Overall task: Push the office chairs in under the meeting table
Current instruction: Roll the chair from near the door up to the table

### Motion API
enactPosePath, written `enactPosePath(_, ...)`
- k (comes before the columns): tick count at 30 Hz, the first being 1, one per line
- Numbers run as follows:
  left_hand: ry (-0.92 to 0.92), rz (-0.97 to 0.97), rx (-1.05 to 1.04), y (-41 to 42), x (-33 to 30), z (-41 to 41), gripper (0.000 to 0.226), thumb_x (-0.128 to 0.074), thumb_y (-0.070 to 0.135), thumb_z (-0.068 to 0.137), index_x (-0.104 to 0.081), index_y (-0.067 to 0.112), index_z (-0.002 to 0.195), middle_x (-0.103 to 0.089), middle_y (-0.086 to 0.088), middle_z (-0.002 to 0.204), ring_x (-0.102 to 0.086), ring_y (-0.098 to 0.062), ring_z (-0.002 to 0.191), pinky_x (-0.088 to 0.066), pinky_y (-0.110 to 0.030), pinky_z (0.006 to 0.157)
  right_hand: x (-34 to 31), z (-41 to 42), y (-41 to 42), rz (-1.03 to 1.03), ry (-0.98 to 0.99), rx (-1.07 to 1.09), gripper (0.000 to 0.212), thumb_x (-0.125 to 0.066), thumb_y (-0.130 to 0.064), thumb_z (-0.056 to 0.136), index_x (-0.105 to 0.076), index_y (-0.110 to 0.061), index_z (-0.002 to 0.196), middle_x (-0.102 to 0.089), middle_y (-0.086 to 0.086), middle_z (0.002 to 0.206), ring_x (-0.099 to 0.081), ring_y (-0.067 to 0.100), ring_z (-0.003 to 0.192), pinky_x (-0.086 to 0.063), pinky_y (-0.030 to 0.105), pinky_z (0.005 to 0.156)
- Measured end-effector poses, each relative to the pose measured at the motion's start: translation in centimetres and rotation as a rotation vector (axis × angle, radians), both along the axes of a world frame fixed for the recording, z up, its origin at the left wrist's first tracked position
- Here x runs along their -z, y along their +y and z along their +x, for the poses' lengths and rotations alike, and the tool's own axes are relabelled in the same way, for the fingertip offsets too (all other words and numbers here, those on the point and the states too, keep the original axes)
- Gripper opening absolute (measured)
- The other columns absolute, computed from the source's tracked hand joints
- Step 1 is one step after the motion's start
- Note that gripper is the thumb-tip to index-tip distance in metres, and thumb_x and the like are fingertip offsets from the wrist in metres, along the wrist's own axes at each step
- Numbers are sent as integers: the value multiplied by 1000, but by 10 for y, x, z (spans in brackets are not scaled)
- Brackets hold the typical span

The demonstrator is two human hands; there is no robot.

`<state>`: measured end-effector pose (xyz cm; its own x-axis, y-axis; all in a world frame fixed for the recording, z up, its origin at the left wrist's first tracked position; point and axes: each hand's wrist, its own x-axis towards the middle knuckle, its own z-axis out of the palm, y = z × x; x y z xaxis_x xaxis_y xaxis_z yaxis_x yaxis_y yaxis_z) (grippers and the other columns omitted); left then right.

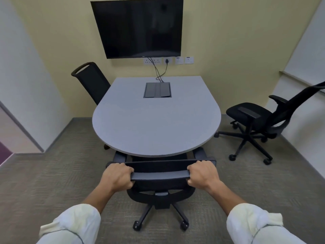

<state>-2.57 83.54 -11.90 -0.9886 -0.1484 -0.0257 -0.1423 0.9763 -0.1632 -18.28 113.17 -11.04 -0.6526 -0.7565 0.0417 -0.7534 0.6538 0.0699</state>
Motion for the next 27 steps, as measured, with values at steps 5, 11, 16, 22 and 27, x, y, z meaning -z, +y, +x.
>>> enactPosePath(5,30,48,44,-5,-2,1,23,-41,41,61,-56,25,69,-65,1,69,-64,-26,66,-38,-32,53,-1,5,-7,8,28,48,15,-46,-39,56,-49,-25,56,-57,-3,52,-55,24,51,-33,29,48)
enactPosePath(11,38,104,82,-4,-8,12,20,-38,42,61,-50,27,66,-60,1,65,-59,-27,60,-36,-32,52,-2,17,-11,73,24,112,12,-52,-40,57,-52,-28,57,-46,-7,48,-44,19,46,-35,28,46)
enactPosePath(16,22,117,89,-8,-7,14,16,-40,42,61,-47,28,64,-37,10,53,-42,-21,50,-35,-31,51,-2,24,-14,80,23,147,10,-54,-40,57,-54,-29,57,-53,-6,50,-45,19,47,-35,28,44)
enactPosePath(22,31,119,87,-14,-5,15,21,-39,43,61,-52,27,67,-38,8,55,-43,-22,53,-37,-32,53,-1,28,-17,77,13,152,11,-55,-39,57,-49,-29,55,-49,-7,49,-44,19,46,-33,28,44)
enactPosePath(27,59,118,72,-5,2,29,28,-39,42,60,-59,25,71,-61,0,67,-59,-27,61,-36,-32,52,0,36,-13,73,0,149,11,-53,-38,57,-49,-27,56,-46,-7,49,-51,20,49,-38,29,47)
